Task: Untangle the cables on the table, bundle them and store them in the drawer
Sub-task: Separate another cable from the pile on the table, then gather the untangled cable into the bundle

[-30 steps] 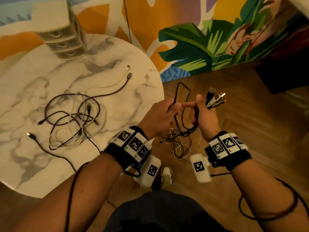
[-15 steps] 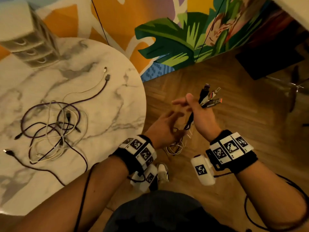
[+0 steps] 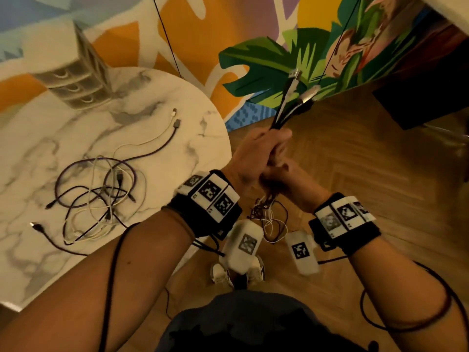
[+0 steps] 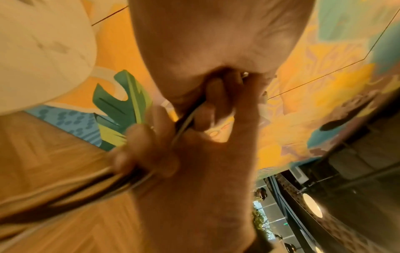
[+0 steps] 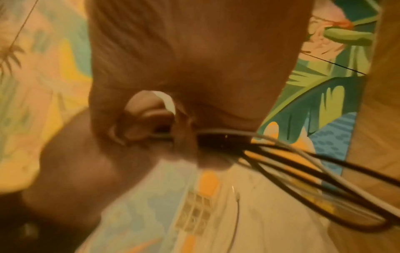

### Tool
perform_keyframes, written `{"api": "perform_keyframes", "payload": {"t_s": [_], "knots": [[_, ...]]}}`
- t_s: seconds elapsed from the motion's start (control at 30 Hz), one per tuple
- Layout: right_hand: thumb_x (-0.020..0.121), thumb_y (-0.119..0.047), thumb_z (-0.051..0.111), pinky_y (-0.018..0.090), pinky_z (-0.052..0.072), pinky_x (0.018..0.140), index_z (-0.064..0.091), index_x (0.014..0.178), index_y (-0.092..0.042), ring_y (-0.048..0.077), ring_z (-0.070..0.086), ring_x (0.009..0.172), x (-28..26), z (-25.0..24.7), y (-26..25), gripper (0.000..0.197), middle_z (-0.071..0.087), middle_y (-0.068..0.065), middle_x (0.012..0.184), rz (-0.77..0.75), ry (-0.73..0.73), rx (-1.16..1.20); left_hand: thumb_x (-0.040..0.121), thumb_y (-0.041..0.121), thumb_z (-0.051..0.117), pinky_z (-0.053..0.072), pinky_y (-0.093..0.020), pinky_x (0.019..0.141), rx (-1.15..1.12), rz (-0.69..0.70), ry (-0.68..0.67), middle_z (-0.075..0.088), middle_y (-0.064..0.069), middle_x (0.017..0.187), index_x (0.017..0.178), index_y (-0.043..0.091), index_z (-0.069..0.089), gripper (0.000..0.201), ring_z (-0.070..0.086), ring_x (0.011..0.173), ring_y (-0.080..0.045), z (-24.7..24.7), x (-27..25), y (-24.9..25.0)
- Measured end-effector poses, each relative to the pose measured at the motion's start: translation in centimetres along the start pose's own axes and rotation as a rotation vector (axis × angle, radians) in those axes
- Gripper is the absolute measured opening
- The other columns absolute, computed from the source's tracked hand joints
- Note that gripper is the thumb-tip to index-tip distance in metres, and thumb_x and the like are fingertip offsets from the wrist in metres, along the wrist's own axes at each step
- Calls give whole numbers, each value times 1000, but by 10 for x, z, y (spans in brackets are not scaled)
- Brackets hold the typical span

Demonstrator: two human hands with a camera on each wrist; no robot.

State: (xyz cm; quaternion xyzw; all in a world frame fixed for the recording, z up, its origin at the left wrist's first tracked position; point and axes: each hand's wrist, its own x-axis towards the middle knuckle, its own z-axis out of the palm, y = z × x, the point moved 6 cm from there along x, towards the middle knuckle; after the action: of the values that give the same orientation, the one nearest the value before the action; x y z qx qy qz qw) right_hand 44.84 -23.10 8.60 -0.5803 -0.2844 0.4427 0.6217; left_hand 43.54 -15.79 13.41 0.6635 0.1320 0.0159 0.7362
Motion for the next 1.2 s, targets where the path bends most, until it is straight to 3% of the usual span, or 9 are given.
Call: {"api": "perform_keyframes", "payload": {"t_s": [0.13,0.27,0.53,0.63,0.73,0.8,0.9,1.07,1.2], "knots": [[84,-12,60,24,36,54,54,66,4,21,44,49,25,-5,25,25,52,19,59,68,136,-347,94,19,49,23,-19,44,453,165,47,28,11,40,50,21,31,48,24,37,-5,-6,2,37],[89,-20,58,27,28,48,42,51,-22,12,33,44,32,-45,78,42,36,-5,47,278,355,-427,93,27,50,18,-20,45,1073,399,70,31,11,47,55,27,34,41,30,42,-8,-11,-6,87],[94,-27,54,29,30,52,52,57,-11,21,39,50,-6,-113,146,40,44,6,52,636,620,-544,88,33,43,7,-18,46,1358,747,192,23,10,49,66,21,41,25,17,40,-10,-29,-20,132],[91,-24,55,29,27,50,47,56,-10,20,38,49,-8,-114,138,38,42,5,52,613,646,-457,87,34,45,14,-21,46,1309,686,245,35,5,50,66,12,53,31,27,41,-15,-29,-17,114],[80,-30,57,34,27,51,44,51,-20,19,35,49,-7,-102,114,33,38,0,50,503,652,-291,94,35,49,25,-24,44,1026,389,114,51,-2,58,77,6,63,36,42,48,-18,-22,-3,63],[71,-35,55,32,24,50,41,42,-23,16,30,45,-3,-85,88,34,34,-4,46,406,612,-186,97,36,46,39,-31,56,932,237,57,60,-9,70,83,5,64,38,54,63,-23,-13,4,27],[88,-31,54,26,22,45,44,42,-24,13,26,39,4,-63,38,48,33,-4,44,261,524,-127,96,44,42,48,-41,74,880,113,44,66,-9,86,98,10,63,39,61,81,-26,-3,12,-7],[94,-19,48,25,26,44,54,67,-13,7,32,39,-2,-50,-29,28,40,-9,44,110,451,-381,71,76,50,45,-38,58,738,11,134,62,-7,66,70,9,60,67,58,62,-20,-5,26,-1],[93,-4,51,11,27,41,46,66,-20,2,35,37,3,-31,-40,31,46,-14,42,6,373,-327,86,43,62,45,-27,61,640,20,94,61,0,64,66,11,61,37,59,62,-14,3,37,25]]}}
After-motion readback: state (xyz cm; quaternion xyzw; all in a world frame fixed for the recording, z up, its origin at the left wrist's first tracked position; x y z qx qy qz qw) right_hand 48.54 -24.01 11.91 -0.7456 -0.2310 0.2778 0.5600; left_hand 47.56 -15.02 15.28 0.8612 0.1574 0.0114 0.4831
